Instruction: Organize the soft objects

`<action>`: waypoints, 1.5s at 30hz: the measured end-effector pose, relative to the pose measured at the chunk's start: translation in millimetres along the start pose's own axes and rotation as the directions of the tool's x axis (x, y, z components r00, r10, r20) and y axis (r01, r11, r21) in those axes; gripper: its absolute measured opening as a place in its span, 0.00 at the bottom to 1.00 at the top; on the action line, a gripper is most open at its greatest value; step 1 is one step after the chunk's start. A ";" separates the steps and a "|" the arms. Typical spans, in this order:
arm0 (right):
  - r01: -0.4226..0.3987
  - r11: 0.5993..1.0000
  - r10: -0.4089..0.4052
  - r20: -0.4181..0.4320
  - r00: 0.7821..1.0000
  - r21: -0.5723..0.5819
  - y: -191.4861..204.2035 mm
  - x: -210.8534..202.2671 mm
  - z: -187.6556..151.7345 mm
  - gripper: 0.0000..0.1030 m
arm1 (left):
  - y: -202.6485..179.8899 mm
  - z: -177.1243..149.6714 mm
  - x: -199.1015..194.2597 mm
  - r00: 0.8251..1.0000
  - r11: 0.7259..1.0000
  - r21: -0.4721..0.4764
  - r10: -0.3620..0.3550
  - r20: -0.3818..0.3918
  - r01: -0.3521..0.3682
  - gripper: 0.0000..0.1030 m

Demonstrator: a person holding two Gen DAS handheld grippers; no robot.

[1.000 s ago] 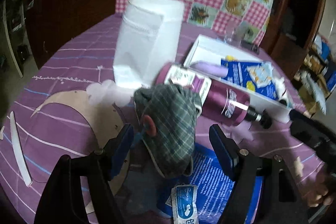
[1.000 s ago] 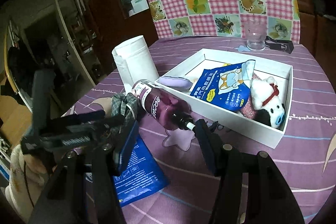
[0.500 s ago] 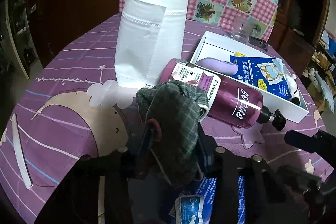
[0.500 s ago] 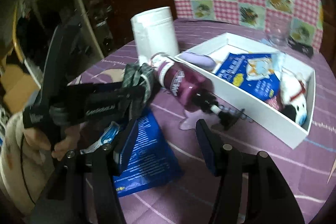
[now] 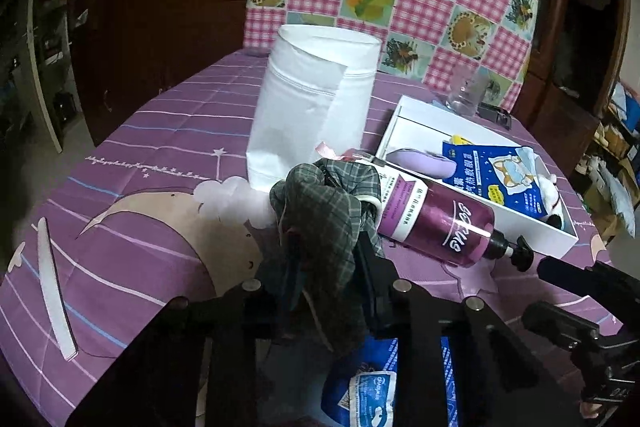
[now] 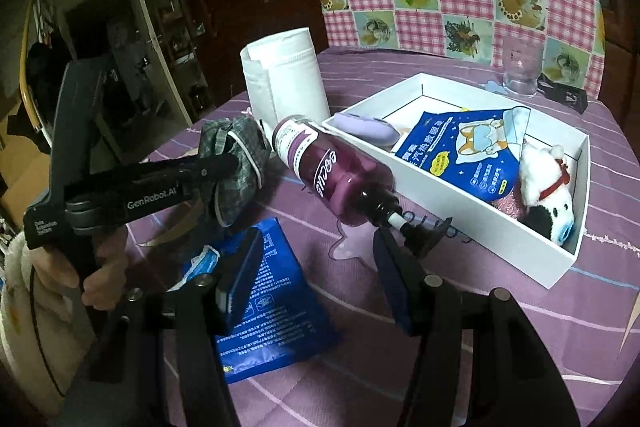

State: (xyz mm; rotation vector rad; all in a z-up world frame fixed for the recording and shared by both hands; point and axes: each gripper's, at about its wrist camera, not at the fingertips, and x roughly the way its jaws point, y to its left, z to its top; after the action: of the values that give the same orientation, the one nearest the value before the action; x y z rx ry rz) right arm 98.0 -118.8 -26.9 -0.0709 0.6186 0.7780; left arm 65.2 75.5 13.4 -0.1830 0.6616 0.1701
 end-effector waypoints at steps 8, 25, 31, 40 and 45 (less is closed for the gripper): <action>-0.016 1.000 0.016 0.018 1.000 -0.009 4.9 -2.7 1.2 0.57 | -2.1 -3.5 -26.3 0.998 1.000 0.024 0.006 0.060 -0.007 0.26; -0.010 1.000 0.010 0.003 1.000 -0.023 8.1 1.5 -1.2 0.57 | 43.3 -36.7 -50.2 0.997 0.998 -0.058 -0.002 0.081 0.007 0.26; 0.004 0.999 -0.004 -0.013 1.000 -0.032 9.6 5.6 -2.7 0.57 | 50.8 -41.5 -43.3 0.998 0.996 -0.092 -0.009 0.066 0.015 0.26; 0.007 0.998 -0.008 -0.030 1.000 -0.054 15.2 10.3 -5.3 0.57 | 58.4 -43.3 -44.9 0.998 0.992 -0.129 0.004 0.064 0.004 0.26; 0.003 0.998 -0.005 -0.031 1.000 -0.059 16.4 11.0 -4.7 0.57 | 60.9 -43.5 -43.6 0.998 0.990 -0.139 0.005 0.059 0.003 0.26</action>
State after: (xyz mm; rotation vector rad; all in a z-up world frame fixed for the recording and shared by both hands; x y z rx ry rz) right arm 90.5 -101.4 -34.1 -0.1385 0.6251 0.7928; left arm -7.4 120.7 0.0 -0.3106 0.5911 0.2217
